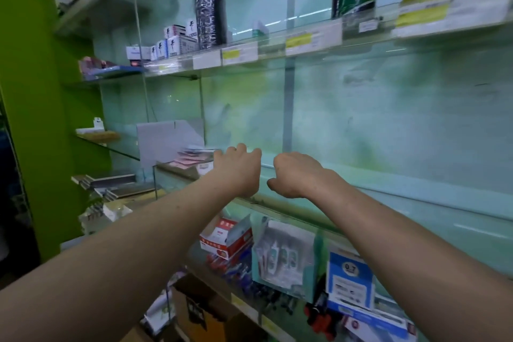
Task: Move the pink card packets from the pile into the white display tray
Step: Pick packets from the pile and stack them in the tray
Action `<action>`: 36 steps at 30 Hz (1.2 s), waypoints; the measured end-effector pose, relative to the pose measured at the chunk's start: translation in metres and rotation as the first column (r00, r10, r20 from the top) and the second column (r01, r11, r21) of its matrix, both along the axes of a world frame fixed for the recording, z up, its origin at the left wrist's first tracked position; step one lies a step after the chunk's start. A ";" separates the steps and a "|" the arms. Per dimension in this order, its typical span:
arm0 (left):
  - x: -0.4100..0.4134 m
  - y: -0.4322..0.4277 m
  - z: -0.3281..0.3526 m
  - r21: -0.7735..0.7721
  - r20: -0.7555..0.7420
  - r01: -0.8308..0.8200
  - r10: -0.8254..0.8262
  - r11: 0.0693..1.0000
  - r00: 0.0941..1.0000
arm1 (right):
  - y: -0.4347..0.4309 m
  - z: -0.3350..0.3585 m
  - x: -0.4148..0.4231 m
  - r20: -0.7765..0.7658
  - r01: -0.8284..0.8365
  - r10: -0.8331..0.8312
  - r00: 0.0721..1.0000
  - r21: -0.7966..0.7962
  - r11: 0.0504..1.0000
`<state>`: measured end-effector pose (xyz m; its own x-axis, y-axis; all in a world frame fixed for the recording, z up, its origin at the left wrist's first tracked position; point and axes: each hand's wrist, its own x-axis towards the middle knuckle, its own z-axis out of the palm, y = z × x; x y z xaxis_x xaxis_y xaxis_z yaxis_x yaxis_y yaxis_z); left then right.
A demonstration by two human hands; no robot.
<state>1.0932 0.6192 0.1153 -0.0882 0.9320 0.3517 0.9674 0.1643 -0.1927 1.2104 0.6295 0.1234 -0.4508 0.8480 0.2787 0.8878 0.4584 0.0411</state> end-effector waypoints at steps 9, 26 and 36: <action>-0.068 0.057 -0.005 0.008 0.045 0.014 -0.014 1.000 0.999 | 0.054 -0.001 -0.064 0.041 0.009 -0.010 0.999 0.026 1.000; -0.165 0.175 -0.009 -0.010 0.076 -0.101 0.101 0.995 0.992 | 0.189 0.000 -0.154 0.085 -0.089 0.088 0.992 0.011 0.996; -0.231 0.215 -0.001 -0.021 0.102 -0.081 0.083 0.996 0.991 | 0.225 -0.001 -0.205 0.040 -0.091 0.092 0.995 -0.023 0.996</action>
<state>0.8621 0.8342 0.1143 -0.1995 0.9257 0.3215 0.9656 0.2415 -0.0960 1.0056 0.8542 0.1224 -0.5377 0.8079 0.2412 0.8397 0.5390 0.0666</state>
